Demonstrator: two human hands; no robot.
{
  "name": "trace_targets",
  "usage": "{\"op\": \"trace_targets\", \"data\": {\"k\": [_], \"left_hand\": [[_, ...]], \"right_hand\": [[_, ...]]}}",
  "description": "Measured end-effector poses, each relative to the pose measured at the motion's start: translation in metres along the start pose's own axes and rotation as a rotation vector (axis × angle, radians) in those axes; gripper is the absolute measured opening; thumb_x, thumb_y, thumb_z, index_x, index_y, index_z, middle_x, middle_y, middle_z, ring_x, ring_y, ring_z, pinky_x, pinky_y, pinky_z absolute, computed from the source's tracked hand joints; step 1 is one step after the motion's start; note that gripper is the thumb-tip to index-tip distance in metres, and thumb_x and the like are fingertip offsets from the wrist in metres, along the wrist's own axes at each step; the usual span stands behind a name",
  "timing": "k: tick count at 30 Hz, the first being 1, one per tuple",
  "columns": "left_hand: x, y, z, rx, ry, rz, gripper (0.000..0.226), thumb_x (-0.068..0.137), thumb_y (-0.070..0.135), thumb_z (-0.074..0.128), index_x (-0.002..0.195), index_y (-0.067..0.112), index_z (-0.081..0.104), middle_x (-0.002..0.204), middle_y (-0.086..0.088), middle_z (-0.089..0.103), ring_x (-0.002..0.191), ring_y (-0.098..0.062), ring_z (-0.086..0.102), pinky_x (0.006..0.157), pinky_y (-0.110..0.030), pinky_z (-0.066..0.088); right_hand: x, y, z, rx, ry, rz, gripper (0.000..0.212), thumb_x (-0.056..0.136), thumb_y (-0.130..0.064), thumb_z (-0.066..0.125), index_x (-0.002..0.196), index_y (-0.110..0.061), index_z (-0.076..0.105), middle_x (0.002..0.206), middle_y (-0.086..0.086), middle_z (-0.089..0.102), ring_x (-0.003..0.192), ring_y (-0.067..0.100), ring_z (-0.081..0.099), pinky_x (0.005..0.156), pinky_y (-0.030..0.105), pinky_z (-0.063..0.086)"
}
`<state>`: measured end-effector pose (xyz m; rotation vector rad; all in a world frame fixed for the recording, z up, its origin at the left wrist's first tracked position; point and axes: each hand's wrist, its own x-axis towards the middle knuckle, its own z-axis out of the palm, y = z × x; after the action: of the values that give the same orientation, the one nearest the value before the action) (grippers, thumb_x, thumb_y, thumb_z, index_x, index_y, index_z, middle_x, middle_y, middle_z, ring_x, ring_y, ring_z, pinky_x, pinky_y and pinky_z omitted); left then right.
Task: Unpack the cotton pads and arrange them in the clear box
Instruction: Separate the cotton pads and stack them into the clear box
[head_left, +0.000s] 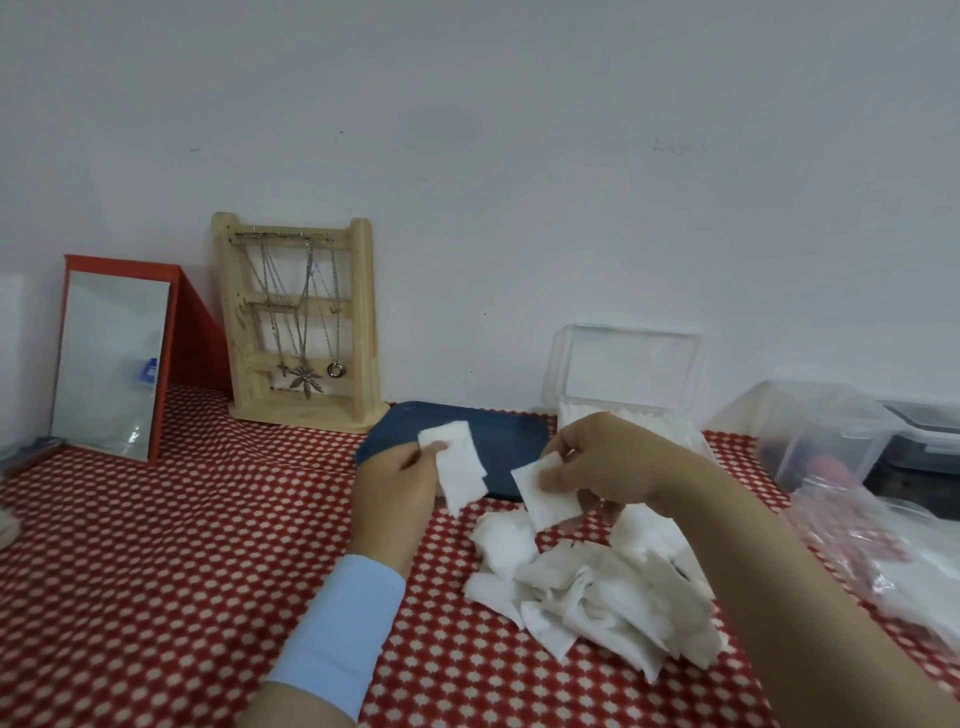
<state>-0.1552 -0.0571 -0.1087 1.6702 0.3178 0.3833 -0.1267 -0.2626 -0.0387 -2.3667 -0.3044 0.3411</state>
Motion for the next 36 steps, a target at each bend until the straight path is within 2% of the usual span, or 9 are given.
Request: {"op": "trace_targets", "data": {"k": [4,7,10,15,20,24,26,30,36], "left_hand": [[0.002,0.002,-0.002,0.02,0.031,0.026,0.038,0.099,0.025,0.062,0.085,-0.01,0.069,0.082,-0.024,0.069,0.071,-0.023,0.06,0.067,-0.037,0.043],[0.0,0.001,0.001,-0.126,-0.102,-0.06,0.028,0.097,0.021,0.065,0.089,-0.004,0.074,0.078,-0.015,0.07,0.074,-0.024,0.063,0.068,-0.035,0.047],[-0.005,0.004,0.006,-0.288,-0.26,-0.192,0.016,0.096,0.012,0.064,0.098,0.005,0.079,0.098,-0.017,0.078,0.091,-0.029,0.073,0.078,-0.04,0.059],[-0.001,0.002,0.012,-0.331,-0.262,-0.275,0.015,0.095,0.004,0.063,0.09,0.002,0.077,0.089,-0.023,0.076,0.079,-0.028,0.075,0.071,-0.037,0.06],[0.003,0.002,0.015,-0.236,-0.289,-0.306,0.027,0.098,0.006,0.062,0.072,0.003,0.07,0.066,-0.013,0.069,0.052,-0.01,0.068,0.054,-0.023,0.054],[-0.006,0.002,0.014,-0.299,-0.331,-0.219,0.018,0.1,0.011,0.058,0.089,0.013,0.071,0.077,0.0,0.074,0.079,-0.019,0.069,0.092,-0.045,0.054],[-0.009,0.002,0.013,-0.322,-0.331,-0.215,0.018,0.1,0.01,0.057,0.089,0.013,0.071,0.079,-0.002,0.073,0.082,-0.022,0.067,0.098,-0.05,0.052],[-0.007,0.003,0.01,-0.359,-0.309,-0.265,0.014,0.099,0.009,0.06,0.097,0.008,0.074,0.089,-0.01,0.079,0.086,-0.024,0.075,0.087,-0.04,0.06],[-0.01,0.007,0.007,-0.368,-0.423,-0.229,0.021,0.1,0.021,0.062,0.111,0.009,0.075,0.105,-0.01,0.079,0.098,-0.022,0.076,0.078,-0.031,0.062]], "right_hand": [[-0.004,-0.004,-0.005,0.102,0.053,-0.049,0.01,0.089,-0.02,0.076,0.092,-0.01,0.075,0.062,-0.003,0.07,0.05,0.007,0.058,0.044,0.016,0.041],[-0.005,-0.011,0.0,0.365,0.087,-0.138,0.009,0.089,-0.019,0.077,0.089,-0.01,0.074,0.07,0.001,0.072,0.054,0.01,0.059,0.047,0.019,0.042],[-0.008,-0.018,0.008,0.468,0.057,-0.18,0.007,0.088,-0.013,0.077,0.091,-0.006,0.076,0.067,-0.003,0.072,0.049,0.005,0.061,0.044,0.014,0.044],[0.0,-0.017,0.022,0.24,0.129,-0.224,0.014,0.079,-0.016,0.085,0.091,-0.02,0.079,0.081,-0.004,0.077,0.07,0.007,0.073,0.061,0.02,0.058],[0.007,-0.013,0.033,0.018,0.213,-0.289,0.029,0.076,-0.027,0.086,0.101,-0.034,0.073,0.076,-0.009,0.061,0.064,-0.001,0.057,0.063,0.013,0.048],[0.004,-0.015,0.035,-0.079,0.233,-0.307,0.02,0.075,-0.032,0.086,0.09,-0.034,0.073,0.087,-0.007,0.065,0.079,0.01,0.063,0.074,0.028,0.057],[0.002,-0.015,0.033,-0.088,0.227,-0.299,0.015,0.075,-0.033,0.086,0.081,-0.032,0.071,0.085,-0.015,0.062,0.072,0.003,0.061,0.065,0.017,0.052],[0.0,-0.015,0.019,0.146,0.181,-0.272,0.014,0.076,-0.026,0.087,0.076,-0.024,0.074,0.084,-0.008,0.073,0.065,-0.002,0.063,0.066,0.016,0.051],[-0.004,-0.012,0.001,0.379,0.121,-0.178,0.012,0.081,-0.015,0.084,0.088,-0.008,0.077,0.081,0.008,0.078,0.065,0.015,0.07,0.06,0.025,0.056]]}}
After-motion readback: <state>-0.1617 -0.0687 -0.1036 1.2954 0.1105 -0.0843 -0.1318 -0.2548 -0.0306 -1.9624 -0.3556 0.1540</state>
